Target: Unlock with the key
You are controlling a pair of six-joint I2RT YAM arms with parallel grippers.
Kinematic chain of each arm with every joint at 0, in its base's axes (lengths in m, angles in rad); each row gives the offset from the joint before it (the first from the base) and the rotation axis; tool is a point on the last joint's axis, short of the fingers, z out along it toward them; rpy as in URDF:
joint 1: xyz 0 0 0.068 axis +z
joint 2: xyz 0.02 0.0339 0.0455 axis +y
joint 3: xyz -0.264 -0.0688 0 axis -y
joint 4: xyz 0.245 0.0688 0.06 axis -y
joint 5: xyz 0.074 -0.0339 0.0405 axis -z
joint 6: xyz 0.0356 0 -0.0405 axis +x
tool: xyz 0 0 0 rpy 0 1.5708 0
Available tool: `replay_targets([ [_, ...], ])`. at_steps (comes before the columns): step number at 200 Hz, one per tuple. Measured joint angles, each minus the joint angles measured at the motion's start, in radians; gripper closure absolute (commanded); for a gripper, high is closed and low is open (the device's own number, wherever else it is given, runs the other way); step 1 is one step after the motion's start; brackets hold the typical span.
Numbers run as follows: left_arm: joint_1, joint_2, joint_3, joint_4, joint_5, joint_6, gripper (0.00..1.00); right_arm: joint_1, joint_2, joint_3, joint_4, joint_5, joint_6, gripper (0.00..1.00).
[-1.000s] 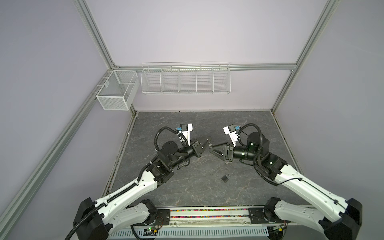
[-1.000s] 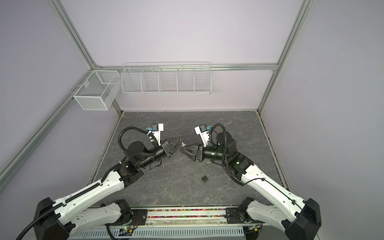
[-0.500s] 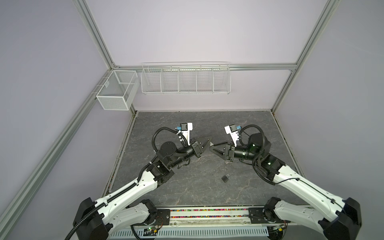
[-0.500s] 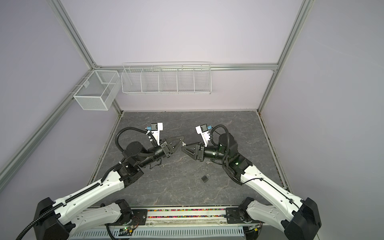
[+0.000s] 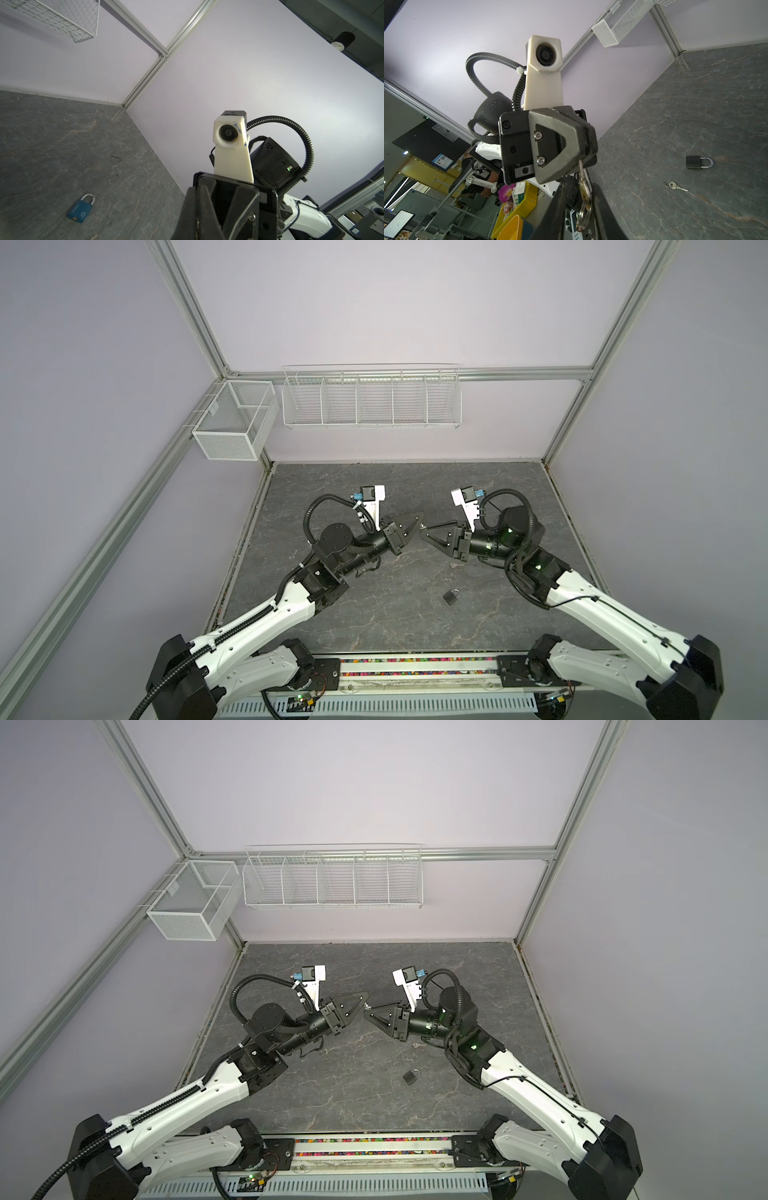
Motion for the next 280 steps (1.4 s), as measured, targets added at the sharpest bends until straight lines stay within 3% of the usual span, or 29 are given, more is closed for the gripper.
replay_targets([
  [158, -0.004, 0.015, 0.0, 0.013, -0.008, -0.003, 1.0, -0.014, 0.009, -0.002, 0.0, 0.001, 0.008, 0.94],
  [267, -0.006, 0.014, 0.0, -0.006, -0.032, 0.019, 1.0, -0.018, 0.008, 0.01, -0.048, 0.012, -0.001, 0.94],
  [280, -0.008, 0.014, 0.0, -0.01, -0.037, 0.019, 0.83, -0.018, 0.008, 0.012, -0.058, 0.015, -0.002, 0.94],
])
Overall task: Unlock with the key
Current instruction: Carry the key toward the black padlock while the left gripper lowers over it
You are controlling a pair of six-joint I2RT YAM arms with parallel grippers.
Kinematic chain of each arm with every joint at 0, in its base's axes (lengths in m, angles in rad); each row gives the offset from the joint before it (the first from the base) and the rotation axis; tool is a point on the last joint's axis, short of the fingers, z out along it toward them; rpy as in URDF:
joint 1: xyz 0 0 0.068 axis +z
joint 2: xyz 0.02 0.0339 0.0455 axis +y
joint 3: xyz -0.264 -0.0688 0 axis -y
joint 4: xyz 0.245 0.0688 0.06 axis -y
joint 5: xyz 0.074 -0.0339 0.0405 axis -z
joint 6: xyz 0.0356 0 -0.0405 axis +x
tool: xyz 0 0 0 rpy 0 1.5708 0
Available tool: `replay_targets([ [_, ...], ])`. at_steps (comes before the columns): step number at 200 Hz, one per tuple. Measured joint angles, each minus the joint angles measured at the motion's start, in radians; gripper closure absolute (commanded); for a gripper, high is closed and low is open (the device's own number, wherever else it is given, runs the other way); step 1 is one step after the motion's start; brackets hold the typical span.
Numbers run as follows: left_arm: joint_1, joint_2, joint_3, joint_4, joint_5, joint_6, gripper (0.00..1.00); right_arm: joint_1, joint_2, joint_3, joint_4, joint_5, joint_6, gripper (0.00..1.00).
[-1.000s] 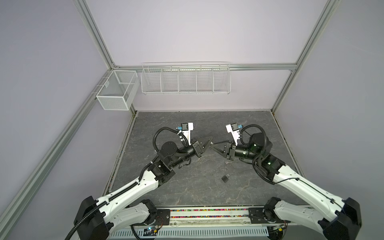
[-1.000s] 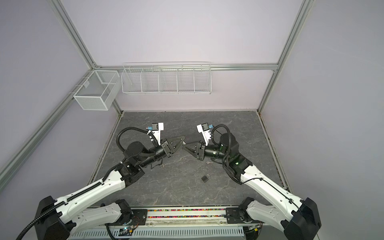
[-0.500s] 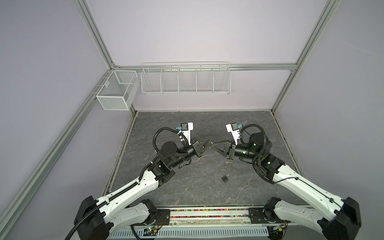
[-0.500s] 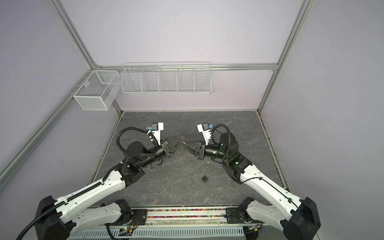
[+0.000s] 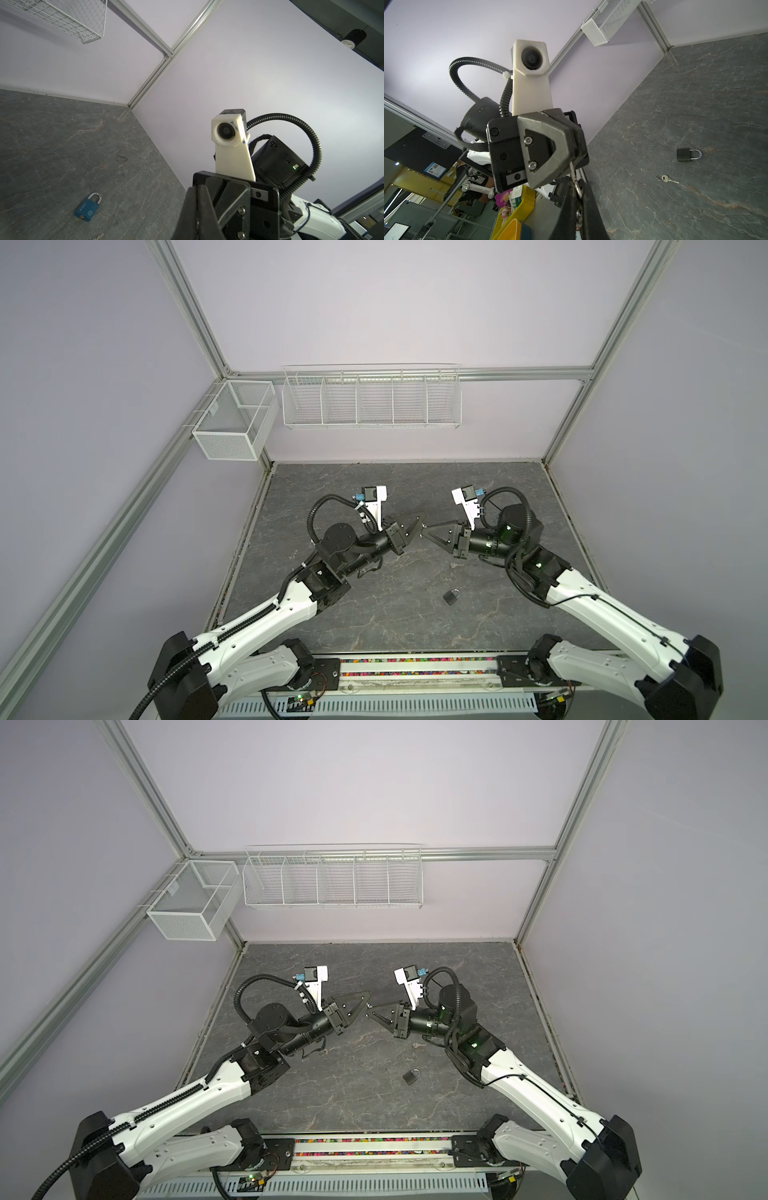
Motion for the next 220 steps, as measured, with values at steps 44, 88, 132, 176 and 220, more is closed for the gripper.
replay_targets([
  [44, 0.0, -0.034, 0.0, -0.028, -0.051, -0.002, 0.57, -0.001, -0.019, 0.037, -0.152, 0.026, -0.05, 0.94],
  [88, 0.0, -0.112, 0.0, -0.166, -0.105, 0.026, 0.51, -0.017, -0.085, 0.124, -0.424, 0.107, -0.146, 0.94],
  [132, -0.019, -0.108, -0.01, -0.333, -0.108, 0.046, 0.49, -0.018, -0.187, 0.139, -0.726, 0.228, -0.244, 0.94],
  [176, -0.165, -0.014, -0.031, -0.404, -0.118, 0.084, 0.45, -0.018, -0.249, 0.158, -0.943, 0.371, -0.302, 0.94],
  [220, -0.264, 0.127, -0.026, -0.456, -0.132, 0.118, 0.42, -0.018, -0.285, 0.177, -1.08, 0.478, -0.323, 0.93],
])
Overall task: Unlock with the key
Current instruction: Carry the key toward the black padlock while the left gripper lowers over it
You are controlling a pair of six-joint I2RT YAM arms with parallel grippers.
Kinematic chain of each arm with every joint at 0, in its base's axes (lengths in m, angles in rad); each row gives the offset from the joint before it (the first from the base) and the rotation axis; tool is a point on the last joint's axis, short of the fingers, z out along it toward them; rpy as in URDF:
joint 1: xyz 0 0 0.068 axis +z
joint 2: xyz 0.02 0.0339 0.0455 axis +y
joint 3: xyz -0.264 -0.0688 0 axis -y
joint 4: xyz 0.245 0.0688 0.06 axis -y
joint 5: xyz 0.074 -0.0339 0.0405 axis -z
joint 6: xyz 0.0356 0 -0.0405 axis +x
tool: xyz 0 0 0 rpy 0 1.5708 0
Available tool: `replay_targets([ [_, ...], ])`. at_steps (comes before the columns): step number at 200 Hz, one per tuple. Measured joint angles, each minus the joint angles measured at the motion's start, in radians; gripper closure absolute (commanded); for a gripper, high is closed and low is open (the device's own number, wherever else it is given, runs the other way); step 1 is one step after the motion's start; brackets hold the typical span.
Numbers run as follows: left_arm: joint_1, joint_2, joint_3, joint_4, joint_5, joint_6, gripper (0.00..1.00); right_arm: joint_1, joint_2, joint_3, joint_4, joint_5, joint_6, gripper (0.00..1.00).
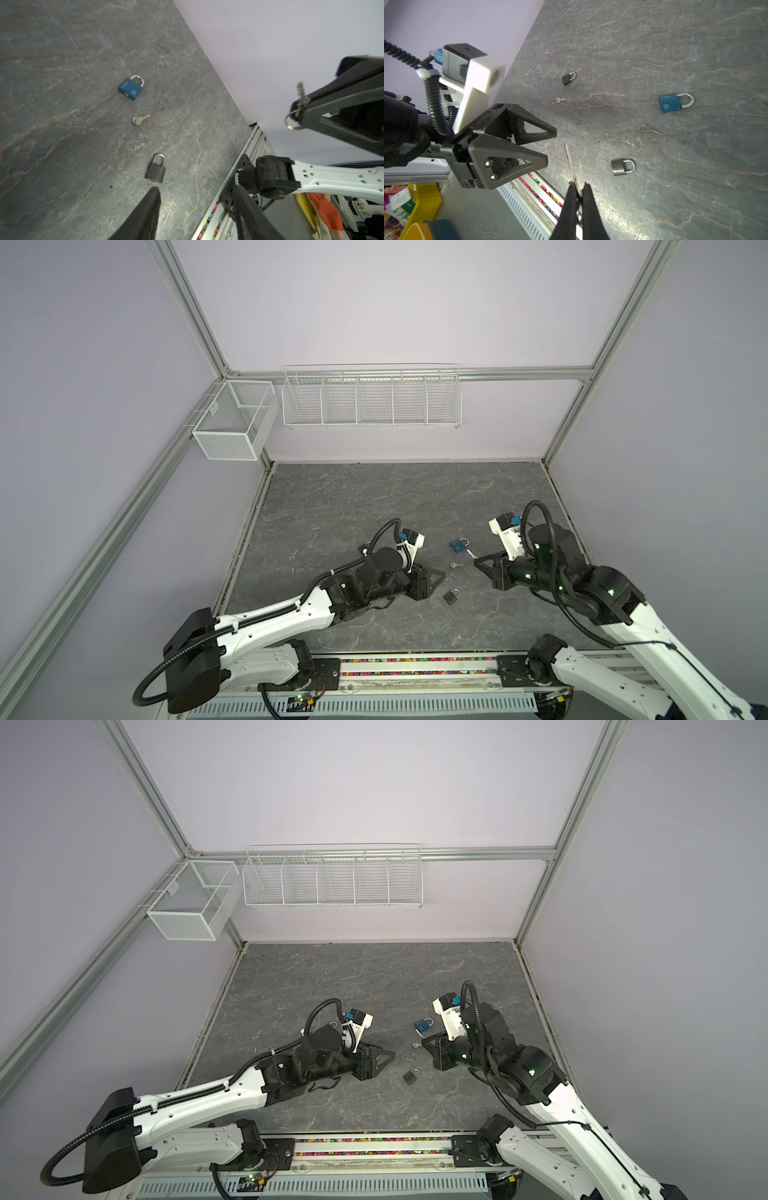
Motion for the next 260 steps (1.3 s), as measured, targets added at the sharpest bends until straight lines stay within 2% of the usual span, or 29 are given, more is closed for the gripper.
replay_targets([
  [105, -0.119, 0.347, 0.185, -0.056, -0.069, 0.082, 0.36, 0.0, -0.026, 0.013, -0.149, 0.097, 0.018, 0.93],
  [172, -0.126, 0.554, 0.363, -0.23, -0.113, 0.119, 0.36, 0.0, -0.026, 0.029, -0.211, 0.148, 0.047, 0.94],
  [205, -0.127, 0.605, 0.383, -0.292, -0.153, 0.119, 0.36, 0.0, -0.034, 0.029, -0.227, 0.172, 0.059, 0.93],
  [260, -0.127, 0.691, 0.439, -0.328, -0.157, 0.113, 0.36, 0.0, -0.04, 0.029, -0.231, 0.193, 0.066, 0.93],
])
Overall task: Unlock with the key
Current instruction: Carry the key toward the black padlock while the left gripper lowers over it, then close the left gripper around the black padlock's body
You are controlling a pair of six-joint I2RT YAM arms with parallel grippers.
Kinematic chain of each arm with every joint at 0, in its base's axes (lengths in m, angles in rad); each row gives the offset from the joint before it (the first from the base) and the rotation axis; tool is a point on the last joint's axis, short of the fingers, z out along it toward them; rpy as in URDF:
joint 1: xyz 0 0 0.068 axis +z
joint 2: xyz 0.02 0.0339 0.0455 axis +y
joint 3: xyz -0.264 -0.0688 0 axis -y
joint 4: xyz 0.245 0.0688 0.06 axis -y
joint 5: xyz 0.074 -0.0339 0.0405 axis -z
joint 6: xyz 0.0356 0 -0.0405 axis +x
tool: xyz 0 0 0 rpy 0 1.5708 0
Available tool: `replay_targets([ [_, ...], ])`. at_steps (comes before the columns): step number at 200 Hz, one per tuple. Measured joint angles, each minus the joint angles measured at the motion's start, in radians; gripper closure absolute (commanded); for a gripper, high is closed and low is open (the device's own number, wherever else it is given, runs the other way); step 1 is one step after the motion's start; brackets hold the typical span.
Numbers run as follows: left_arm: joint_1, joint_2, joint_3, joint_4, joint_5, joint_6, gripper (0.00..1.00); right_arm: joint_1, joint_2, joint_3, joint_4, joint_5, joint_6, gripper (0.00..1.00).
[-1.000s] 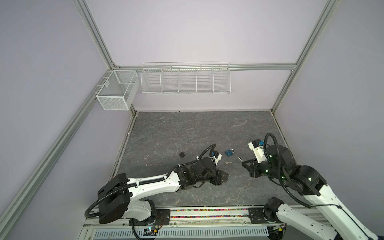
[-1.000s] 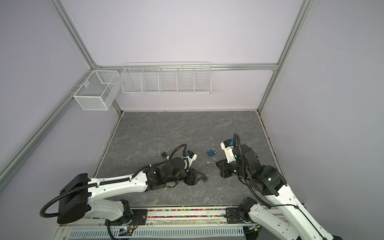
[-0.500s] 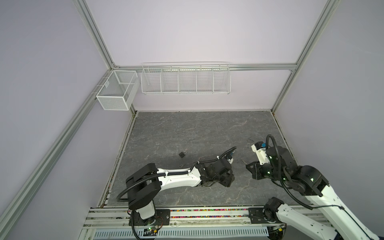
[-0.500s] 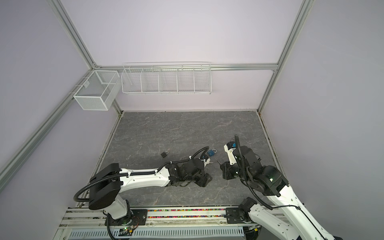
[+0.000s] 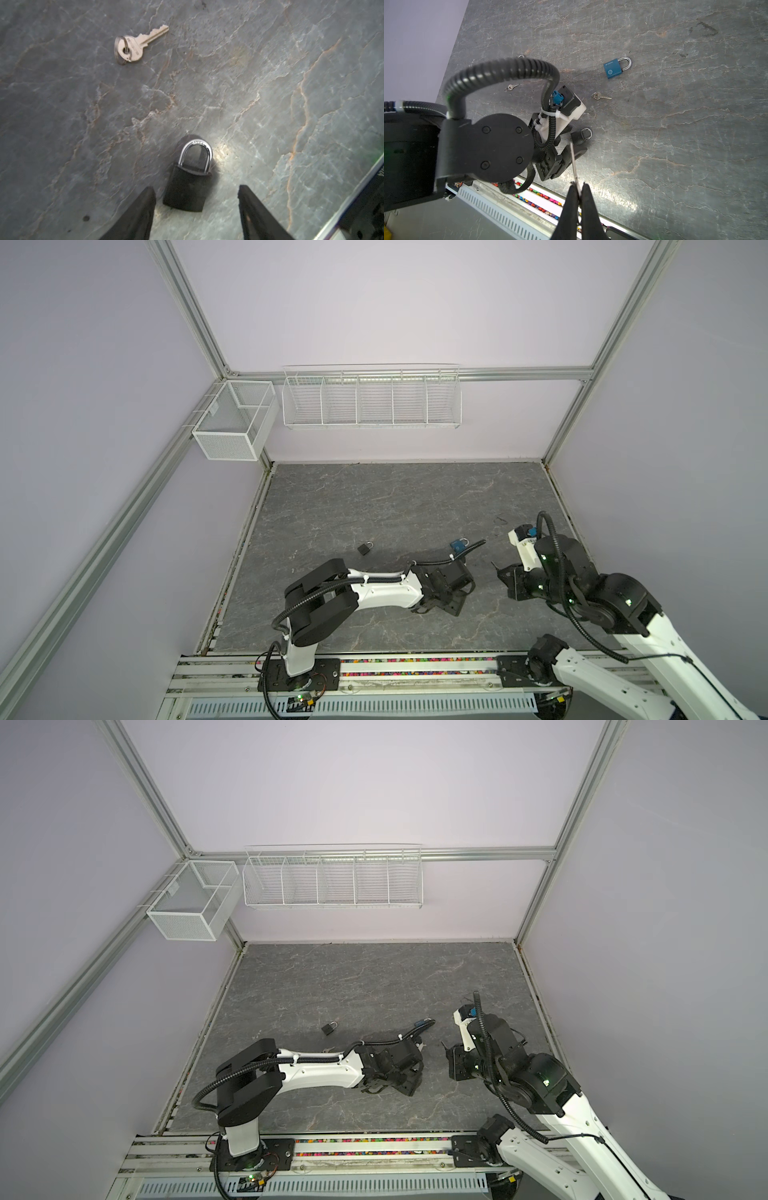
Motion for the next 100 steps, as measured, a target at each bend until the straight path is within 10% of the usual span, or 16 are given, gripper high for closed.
replay_targets([
  [100, -0.056, 0.059, 0.089, -0.079, -0.039, -0.068, 0.41, 0.0, -0.011, 0.0, 0.0, 0.005, 0.004, 0.94],
])
